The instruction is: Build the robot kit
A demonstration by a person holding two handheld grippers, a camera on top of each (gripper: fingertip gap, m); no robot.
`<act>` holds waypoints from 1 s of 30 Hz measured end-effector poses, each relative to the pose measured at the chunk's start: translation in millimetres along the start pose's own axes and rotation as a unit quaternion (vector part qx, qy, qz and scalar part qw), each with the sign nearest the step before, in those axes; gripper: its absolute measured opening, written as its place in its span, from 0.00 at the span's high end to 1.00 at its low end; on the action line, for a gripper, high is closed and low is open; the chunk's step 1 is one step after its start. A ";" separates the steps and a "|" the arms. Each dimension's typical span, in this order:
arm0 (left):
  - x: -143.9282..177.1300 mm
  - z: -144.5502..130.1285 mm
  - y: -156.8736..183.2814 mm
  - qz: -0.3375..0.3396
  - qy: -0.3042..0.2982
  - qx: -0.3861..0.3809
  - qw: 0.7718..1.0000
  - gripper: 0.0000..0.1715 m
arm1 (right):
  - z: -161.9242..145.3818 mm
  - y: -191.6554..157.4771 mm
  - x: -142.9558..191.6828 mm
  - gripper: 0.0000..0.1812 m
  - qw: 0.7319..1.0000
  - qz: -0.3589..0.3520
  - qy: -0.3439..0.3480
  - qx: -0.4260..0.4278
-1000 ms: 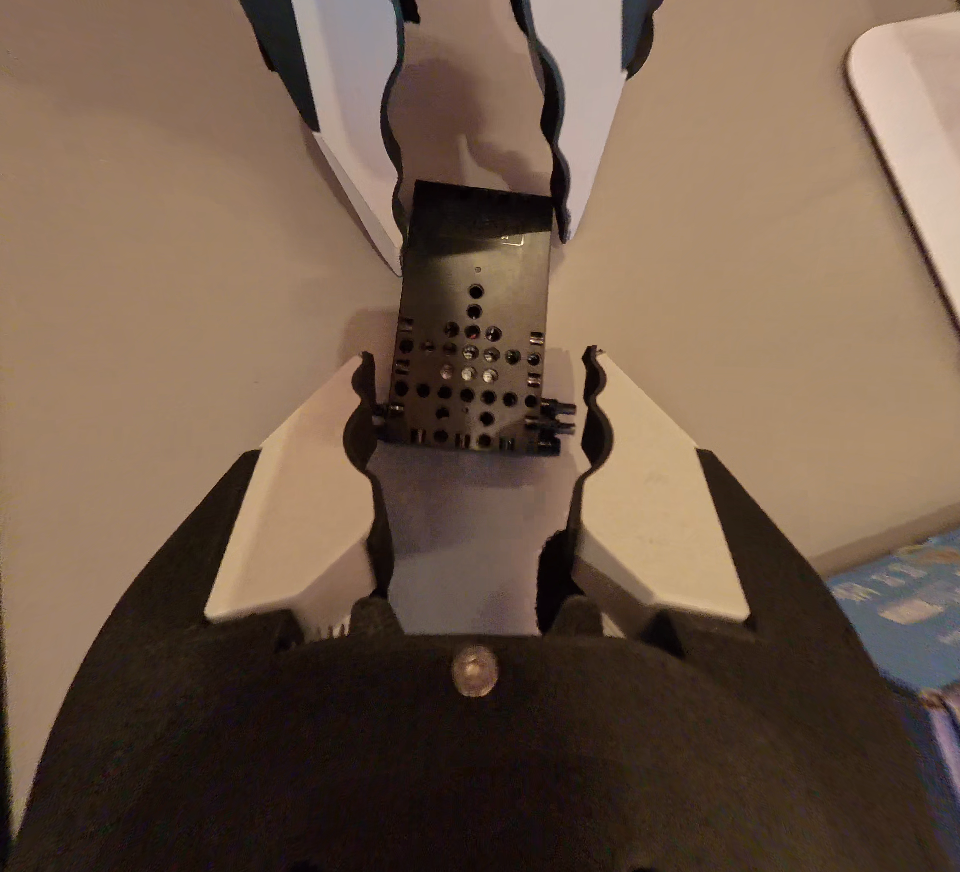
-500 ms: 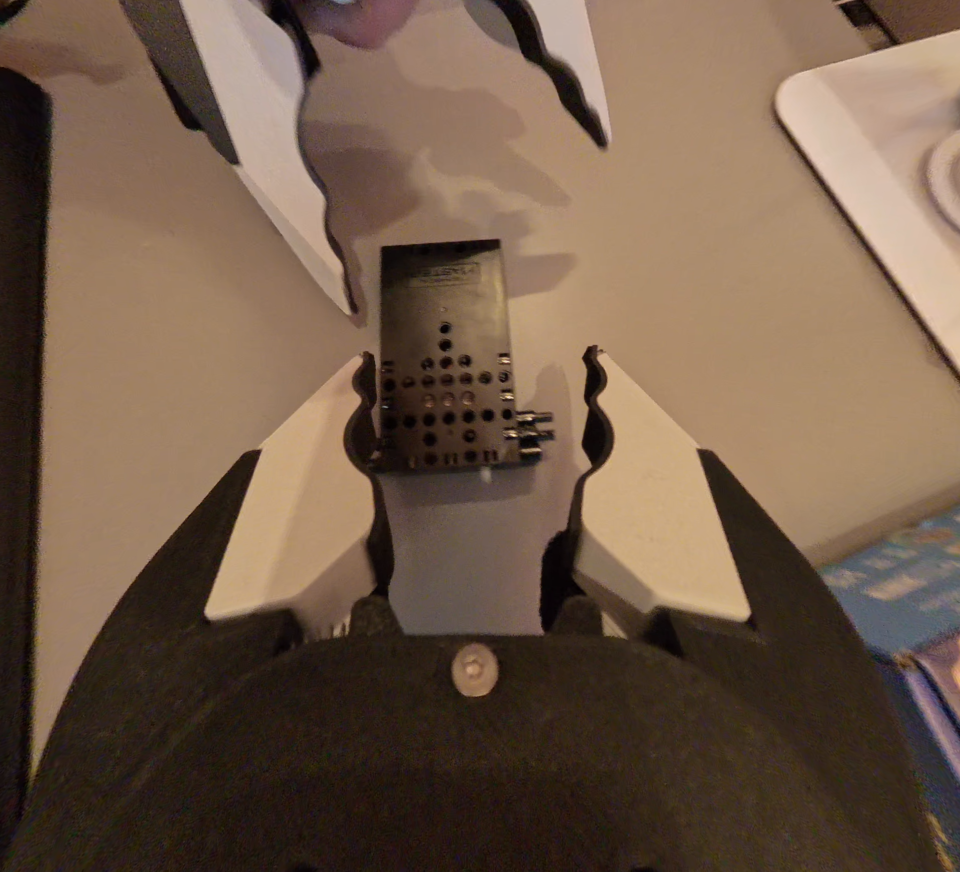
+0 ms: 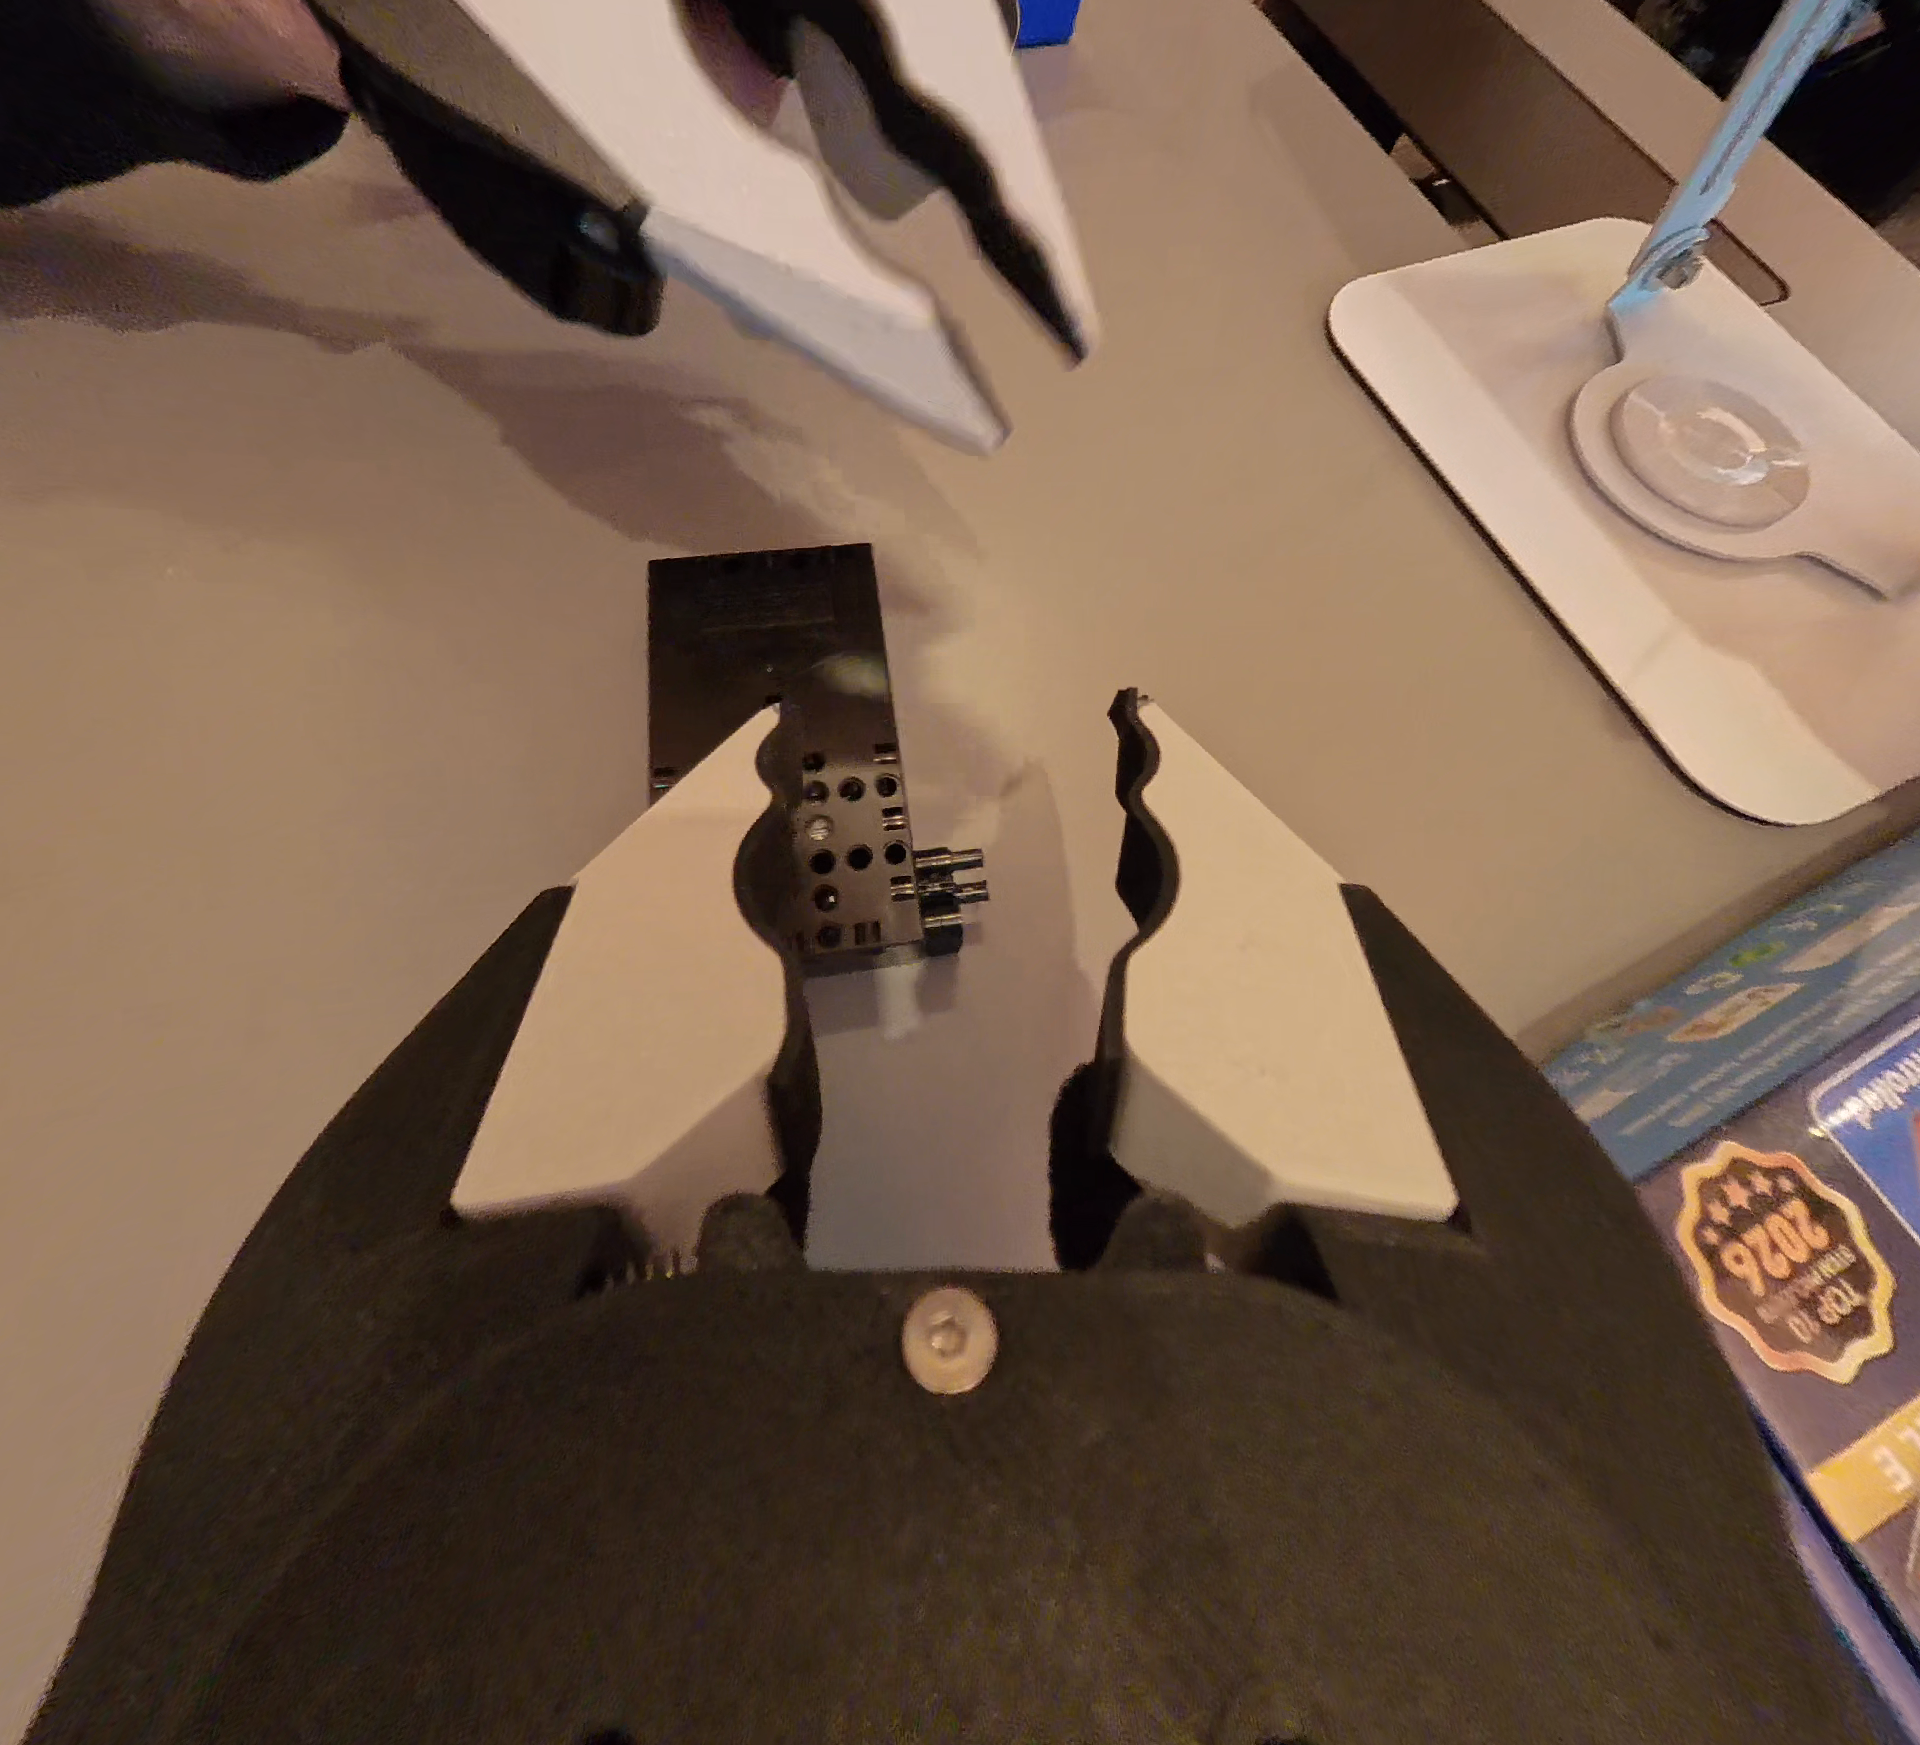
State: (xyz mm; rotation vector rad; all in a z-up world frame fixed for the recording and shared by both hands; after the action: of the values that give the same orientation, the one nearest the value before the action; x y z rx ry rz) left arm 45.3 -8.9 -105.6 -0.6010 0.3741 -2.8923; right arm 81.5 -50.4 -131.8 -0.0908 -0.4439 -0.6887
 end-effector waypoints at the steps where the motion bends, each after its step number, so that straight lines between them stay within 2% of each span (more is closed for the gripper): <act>1: -3.0 -4.2 -4.5 0.017 -0.007 0.006 1.000 0.76 | -0.2 3.0 0.7 0.67 1.000 -0.007 0.001 0.000; 2: -5.5 -11.3 -7.9 0.029 -0.024 0.012 0.999 0.59 | 0.5 4.1 1.8 0.71 1.000 -0.008 0.005 0.002; 3: -6.5 -14.2 -9.2 0.034 -0.024 0.015 0.999 0.57 | 1.9 4.4 2.9 0.75 1.000 -0.007 0.012 0.003; 5: -7.8 -13.6 -7.1 0.031 -0.002 0.029 0.999 0.60 | 3.7 8.5 3.8 0.77 1.000 -0.015 0.020 -0.005; 6: -8.5 -15.1 -7.3 0.032 -0.001 0.026 0.999 0.65 | 3.8 9.5 3.9 0.80 1.000 -0.017 0.022 -0.005; 8: -7.1 -12.8 -10.5 0.048 0.019 -0.007 0.999 0.96 | 3.2 10.1 3.5 0.84 1.000 -0.019 0.024 0.000; 9: -7.3 -13.4 -10.9 0.050 0.021 -0.016 0.998 1.00 | 1.9 11.0 2.8 0.83 1.000 -0.021 0.021 -0.001; 12: -7.2 -13.6 -15.3 0.063 0.043 -0.004 0.997 1.00 | -0.9 13.6 1.4 0.87 0.999 -0.029 0.018 0.002; 14: -4.4 -12.3 -23.7 0.089 0.069 0.016 0.993 1.00 | -0.9 16.2 1.2 0.85 0.999 -0.036 0.021 -0.002; 15: -4.5 -13.0 -25.0 0.090 0.076 0.024 0.993 0.95 | 1.0 18.4 1.7 0.82 0.999 -0.042 0.027 -0.005; 17: -7.0 -19.7 -31.0 0.103 0.062 0.028 0.992 0.76 | 3.9 21.4 3.1 0.80 0.998 -0.051 0.036 -0.009; 20: -9.7 -23.9 -32.7 0.114 0.057 0.017 0.992 0.64 | 3.0 23.7 3.5 0.78 0.998 -0.056 0.034 -0.011; 26: -12.5 -26.3 -31.2 0.114 0.054 0.006 0.992 0.60 | -3.0 22.1 -0.5 0.78 0.998 -0.055 0.015 0.000; 30: -10.1 -23.8 -29.0 0.111 0.058 -0.005 0.992 0.73 | -1.3 20.8 -0.3 0.78 0.998 -0.054 0.017 0.005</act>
State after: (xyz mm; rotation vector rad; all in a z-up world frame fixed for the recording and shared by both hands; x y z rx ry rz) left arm 41.5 25.8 -122.5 -0.3681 0.4399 -2.7185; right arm 94.9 -34.5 -131.7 -0.0468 -0.4224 -0.7931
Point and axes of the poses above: each gripper's, where its closed fingertips meet, x back along the fingers, z out of its top, y = z × x across the jaws, the point moved 1 cm from there along x, back along the fingers, and after that the axes turned 8 degrees about y, right-handed, at the moved point
